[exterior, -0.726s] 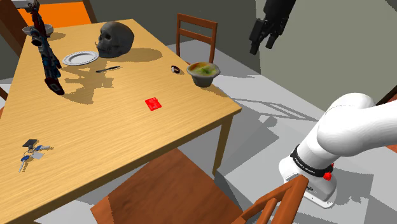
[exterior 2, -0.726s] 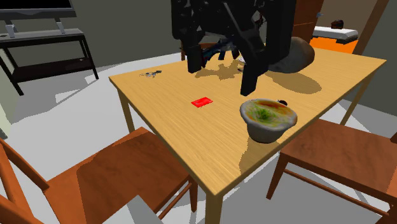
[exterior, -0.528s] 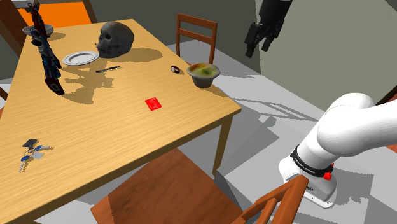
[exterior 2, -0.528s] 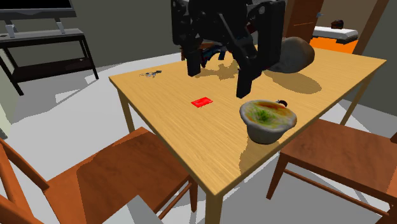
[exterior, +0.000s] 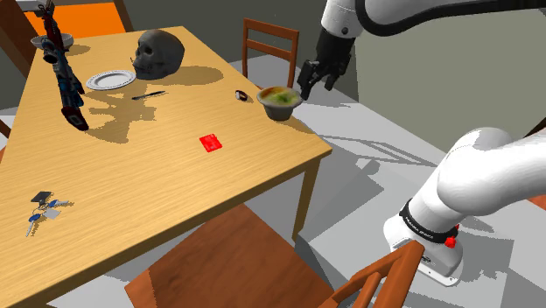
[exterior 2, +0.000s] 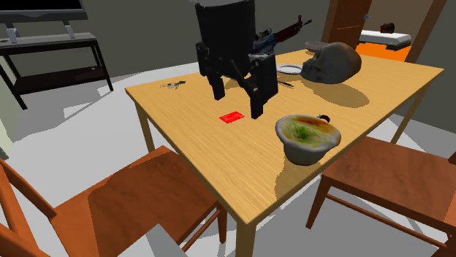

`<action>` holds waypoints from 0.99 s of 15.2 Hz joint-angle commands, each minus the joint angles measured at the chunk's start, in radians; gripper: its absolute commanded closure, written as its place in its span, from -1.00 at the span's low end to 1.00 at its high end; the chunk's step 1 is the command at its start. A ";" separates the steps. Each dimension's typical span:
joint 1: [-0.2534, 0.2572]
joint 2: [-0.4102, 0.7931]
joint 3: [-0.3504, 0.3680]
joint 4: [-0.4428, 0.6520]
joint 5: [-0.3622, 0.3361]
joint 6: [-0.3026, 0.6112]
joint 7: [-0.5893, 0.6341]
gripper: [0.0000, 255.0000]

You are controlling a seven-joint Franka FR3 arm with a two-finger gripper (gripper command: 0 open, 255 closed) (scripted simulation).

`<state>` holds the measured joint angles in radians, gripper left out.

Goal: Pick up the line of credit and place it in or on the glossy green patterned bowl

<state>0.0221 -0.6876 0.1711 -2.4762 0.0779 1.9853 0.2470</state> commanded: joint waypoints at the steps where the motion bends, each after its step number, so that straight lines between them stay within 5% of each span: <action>1: 0.004 0.034 0.041 -0.023 0.004 0.089 0.042 -1.00; 9: -0.042 0.272 0.218 0.000 -0.072 0.402 0.240 -1.00; 15: -0.149 0.501 0.380 0.098 -0.303 0.573 0.497 -1.00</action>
<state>-0.1054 -0.2312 0.5202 -2.4000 -0.1685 2.5298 0.6846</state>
